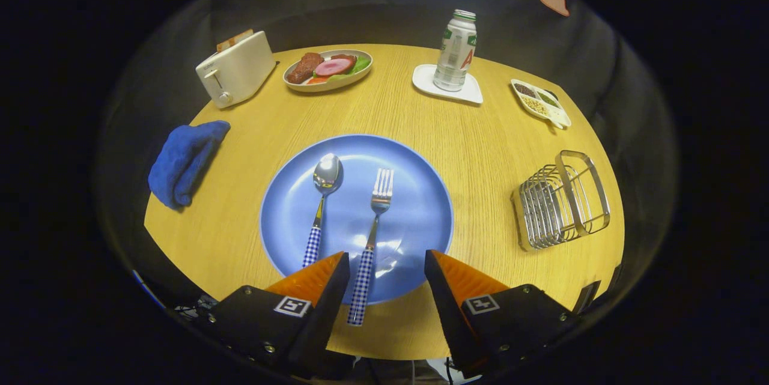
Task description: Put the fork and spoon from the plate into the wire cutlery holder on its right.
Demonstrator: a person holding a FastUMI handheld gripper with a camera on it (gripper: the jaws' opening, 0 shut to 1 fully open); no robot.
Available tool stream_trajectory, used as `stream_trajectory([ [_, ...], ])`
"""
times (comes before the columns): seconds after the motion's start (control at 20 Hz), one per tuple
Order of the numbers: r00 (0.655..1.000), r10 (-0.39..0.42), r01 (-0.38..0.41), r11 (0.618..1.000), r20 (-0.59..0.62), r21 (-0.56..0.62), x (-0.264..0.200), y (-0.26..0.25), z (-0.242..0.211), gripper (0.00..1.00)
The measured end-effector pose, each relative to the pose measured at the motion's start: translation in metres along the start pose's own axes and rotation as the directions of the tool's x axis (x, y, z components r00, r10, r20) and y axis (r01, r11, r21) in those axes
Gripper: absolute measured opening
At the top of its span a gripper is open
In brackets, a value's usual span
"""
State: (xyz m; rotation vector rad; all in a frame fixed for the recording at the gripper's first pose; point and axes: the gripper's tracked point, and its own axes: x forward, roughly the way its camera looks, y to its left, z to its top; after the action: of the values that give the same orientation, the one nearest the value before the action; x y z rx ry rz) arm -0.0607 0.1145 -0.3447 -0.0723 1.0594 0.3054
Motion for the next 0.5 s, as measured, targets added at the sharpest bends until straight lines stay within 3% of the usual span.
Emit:
stream_trajectory([
  [0.05, 1.000, 0.005, -0.005, 1.000, -0.013, -0.007, -0.001, 0.003, -0.001, 0.78],
  [0.15, 0.999, -0.001, 0.000, 1.000, -0.051, -0.022, 0.008, 0.004, -0.011, 0.61],
  [0.25, 0.997, 0.017, -0.020, 0.999, -0.076, -0.034, 0.020, 0.010, -0.015, 0.61],
  [0.35, 0.993, -0.001, -0.006, 0.998, -0.120, -0.057, 0.019, 0.006, -0.024, 0.34],
  [0.5, 0.989, 0.031, -0.038, 0.998, -0.145, -0.040, 0.023, 0.015, -0.025, 0.34],
])
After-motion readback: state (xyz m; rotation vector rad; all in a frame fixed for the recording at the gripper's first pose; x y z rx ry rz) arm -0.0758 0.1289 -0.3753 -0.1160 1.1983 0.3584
